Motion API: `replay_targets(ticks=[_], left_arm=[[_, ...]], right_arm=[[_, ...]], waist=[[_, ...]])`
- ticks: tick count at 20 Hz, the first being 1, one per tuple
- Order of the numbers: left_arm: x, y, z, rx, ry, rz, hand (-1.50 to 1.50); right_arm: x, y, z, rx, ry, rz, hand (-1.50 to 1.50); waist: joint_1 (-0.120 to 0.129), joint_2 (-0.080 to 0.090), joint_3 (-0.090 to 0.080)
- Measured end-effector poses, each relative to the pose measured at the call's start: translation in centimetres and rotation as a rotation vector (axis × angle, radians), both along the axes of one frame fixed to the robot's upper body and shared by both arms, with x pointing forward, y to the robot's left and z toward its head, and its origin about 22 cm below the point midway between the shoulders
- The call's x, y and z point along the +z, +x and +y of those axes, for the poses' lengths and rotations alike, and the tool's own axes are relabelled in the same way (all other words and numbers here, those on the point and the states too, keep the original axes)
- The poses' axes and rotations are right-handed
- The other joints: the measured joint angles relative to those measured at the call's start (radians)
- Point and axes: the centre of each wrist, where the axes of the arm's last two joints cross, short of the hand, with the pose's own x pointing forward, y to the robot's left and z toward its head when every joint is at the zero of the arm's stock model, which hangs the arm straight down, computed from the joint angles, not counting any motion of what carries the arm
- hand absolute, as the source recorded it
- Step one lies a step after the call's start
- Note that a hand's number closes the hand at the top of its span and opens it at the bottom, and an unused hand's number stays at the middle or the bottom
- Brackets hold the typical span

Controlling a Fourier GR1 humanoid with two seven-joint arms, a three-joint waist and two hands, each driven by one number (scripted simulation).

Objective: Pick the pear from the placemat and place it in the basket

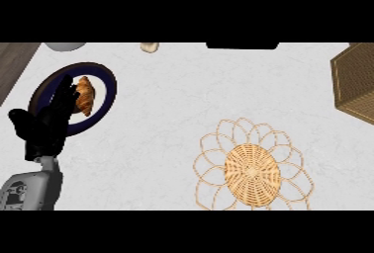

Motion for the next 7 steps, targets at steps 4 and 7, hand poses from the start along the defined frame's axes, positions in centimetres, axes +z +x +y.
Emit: replay_targets(ticks=[4,7], left_arm=[[-0.3,-0.2,0.5,0.007,0.002,0.004,0.0],[0.2,-0.1,0.3,0.012,-0.005,0.005,0.0]], right_arm=[[-0.7,-3.3,-3.3,0.007,0.063,-0.031,-1.5],[-1.4,-5.8,-5.4,0.025,0.086,-0.052,-1.5]], waist=[[-0.005,-0.001,0.0],[-0.008,-0.004,-0.001]])
